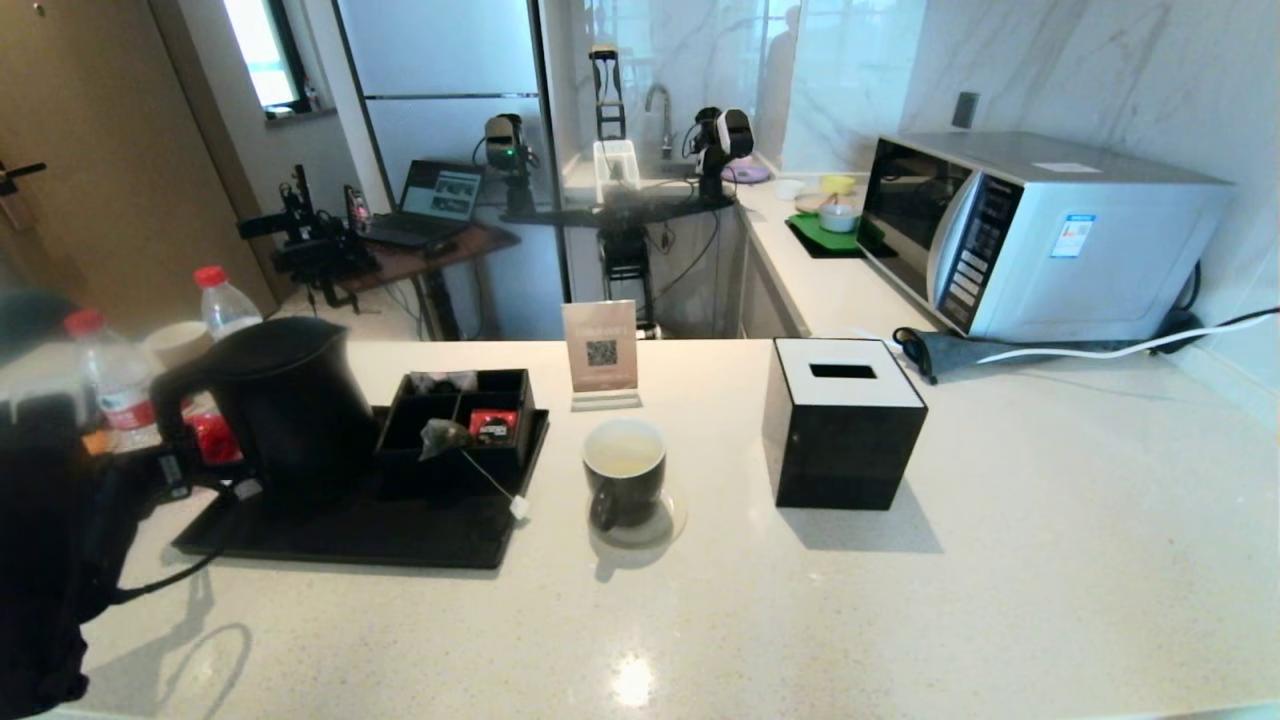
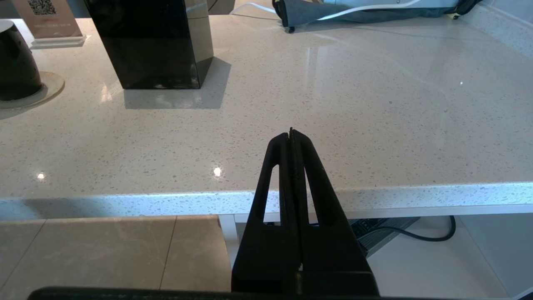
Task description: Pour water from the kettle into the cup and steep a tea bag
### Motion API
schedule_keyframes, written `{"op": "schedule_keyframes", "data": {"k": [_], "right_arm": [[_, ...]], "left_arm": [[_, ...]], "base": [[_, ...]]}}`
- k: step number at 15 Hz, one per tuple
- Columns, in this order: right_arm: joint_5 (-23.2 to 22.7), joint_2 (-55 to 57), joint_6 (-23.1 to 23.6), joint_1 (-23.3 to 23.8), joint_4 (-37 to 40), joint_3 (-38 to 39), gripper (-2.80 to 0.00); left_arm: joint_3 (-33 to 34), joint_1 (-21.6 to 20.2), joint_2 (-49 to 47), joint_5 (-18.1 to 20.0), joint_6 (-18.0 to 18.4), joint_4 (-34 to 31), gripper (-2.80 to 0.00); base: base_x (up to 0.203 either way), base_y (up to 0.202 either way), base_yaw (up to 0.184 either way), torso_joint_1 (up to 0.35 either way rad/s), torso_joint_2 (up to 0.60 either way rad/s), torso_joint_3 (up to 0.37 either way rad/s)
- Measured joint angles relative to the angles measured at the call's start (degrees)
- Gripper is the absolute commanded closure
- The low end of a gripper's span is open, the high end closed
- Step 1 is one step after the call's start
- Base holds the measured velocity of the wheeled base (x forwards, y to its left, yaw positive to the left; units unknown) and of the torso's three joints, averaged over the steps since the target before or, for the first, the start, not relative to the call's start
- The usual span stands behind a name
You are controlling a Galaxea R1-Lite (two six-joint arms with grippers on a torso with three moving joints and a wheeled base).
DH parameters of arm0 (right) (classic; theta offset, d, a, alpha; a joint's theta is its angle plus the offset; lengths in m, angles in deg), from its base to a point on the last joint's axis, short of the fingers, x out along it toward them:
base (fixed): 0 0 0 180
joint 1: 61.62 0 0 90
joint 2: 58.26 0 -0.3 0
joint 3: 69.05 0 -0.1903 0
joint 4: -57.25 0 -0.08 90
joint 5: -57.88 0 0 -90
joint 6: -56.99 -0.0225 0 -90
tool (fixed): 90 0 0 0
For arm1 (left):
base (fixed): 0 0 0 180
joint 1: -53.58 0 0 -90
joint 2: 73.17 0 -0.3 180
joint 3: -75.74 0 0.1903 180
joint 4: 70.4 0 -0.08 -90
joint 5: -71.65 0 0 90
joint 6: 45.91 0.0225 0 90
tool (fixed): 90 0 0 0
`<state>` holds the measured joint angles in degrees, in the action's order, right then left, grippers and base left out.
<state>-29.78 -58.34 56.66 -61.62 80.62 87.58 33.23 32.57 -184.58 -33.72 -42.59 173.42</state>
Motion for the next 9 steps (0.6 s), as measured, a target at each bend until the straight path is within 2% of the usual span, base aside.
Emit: {"op": "schedule_keyframes", "data": {"k": [8, 9], "right_arm": [[0.0, 0.0, 0.0, 0.0, 0.0, 0.0, 0.0], [0.0, 0.0, 0.0, 0.0, 0.0, 0.0, 0.0]], "left_arm": [[7.05, -0.02, 5.84, 0.04, -0.06, 0.02, -2.8], [7.82, 0.0, 6.48, 0.02, -0.06, 0.0, 0.0]], "base": [[0.0, 0.0, 0.0, 0.0, 0.0, 0.0], [0.0, 0.0, 0.0, 0.0, 0.0, 0.0]]}}
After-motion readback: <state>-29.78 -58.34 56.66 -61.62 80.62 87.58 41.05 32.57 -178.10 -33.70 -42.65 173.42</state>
